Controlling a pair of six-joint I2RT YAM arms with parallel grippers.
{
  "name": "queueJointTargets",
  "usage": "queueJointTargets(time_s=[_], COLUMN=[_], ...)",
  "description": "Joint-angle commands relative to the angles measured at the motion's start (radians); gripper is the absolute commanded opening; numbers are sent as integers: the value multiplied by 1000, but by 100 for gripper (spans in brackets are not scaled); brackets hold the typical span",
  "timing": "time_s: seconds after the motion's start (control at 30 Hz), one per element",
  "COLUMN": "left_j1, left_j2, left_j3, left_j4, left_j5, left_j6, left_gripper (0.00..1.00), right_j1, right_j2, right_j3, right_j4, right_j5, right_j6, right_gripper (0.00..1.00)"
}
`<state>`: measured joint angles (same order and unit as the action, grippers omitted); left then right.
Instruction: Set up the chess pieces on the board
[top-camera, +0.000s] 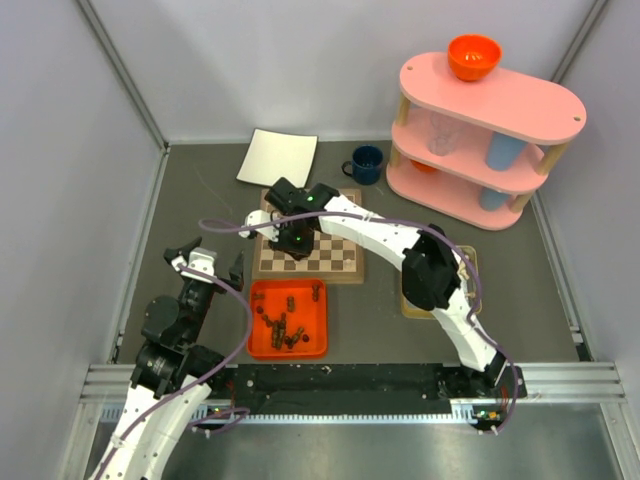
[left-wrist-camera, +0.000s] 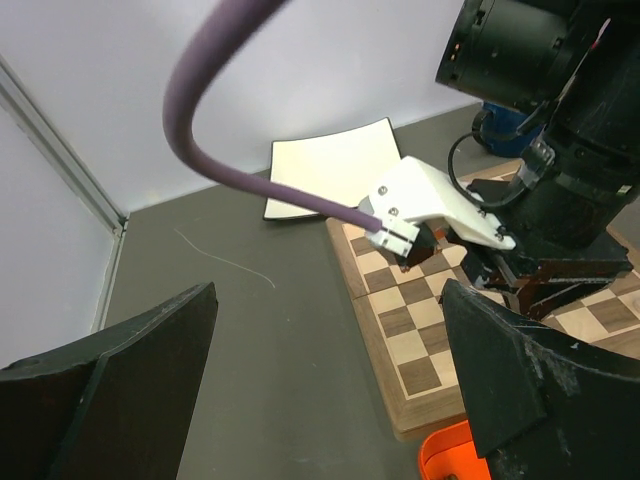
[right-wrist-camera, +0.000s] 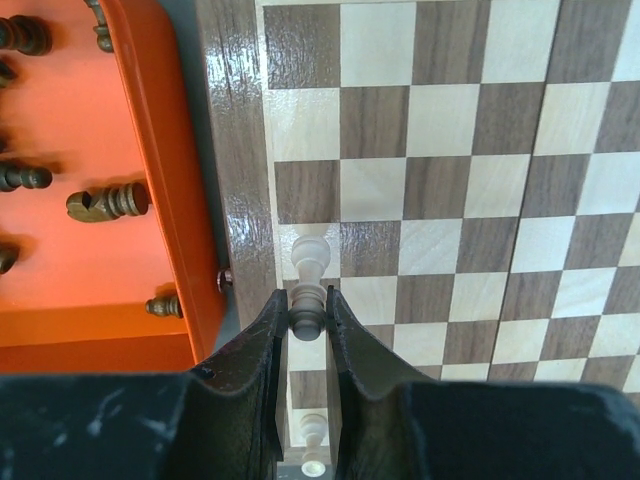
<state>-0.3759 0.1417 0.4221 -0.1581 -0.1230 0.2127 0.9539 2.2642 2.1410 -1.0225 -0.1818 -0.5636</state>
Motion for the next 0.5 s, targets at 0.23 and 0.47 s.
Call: queueJointTargets(time_s=[0.23, 0.47], left_j1=[-4, -3], left_j2=[-4, -5], left_j3=[-2, -2], left_j4=[54, 52], left_j5=[10, 16], left_j6=[10, 11], left_gripper=[99, 99], right_j1=[25, 31], right_j2=[15, 26], right_j3=[-7, -9], right_j4=[-25, -31], right_j5=[22, 24], right_j6=[-24, -27], right_gripper=[13, 13])
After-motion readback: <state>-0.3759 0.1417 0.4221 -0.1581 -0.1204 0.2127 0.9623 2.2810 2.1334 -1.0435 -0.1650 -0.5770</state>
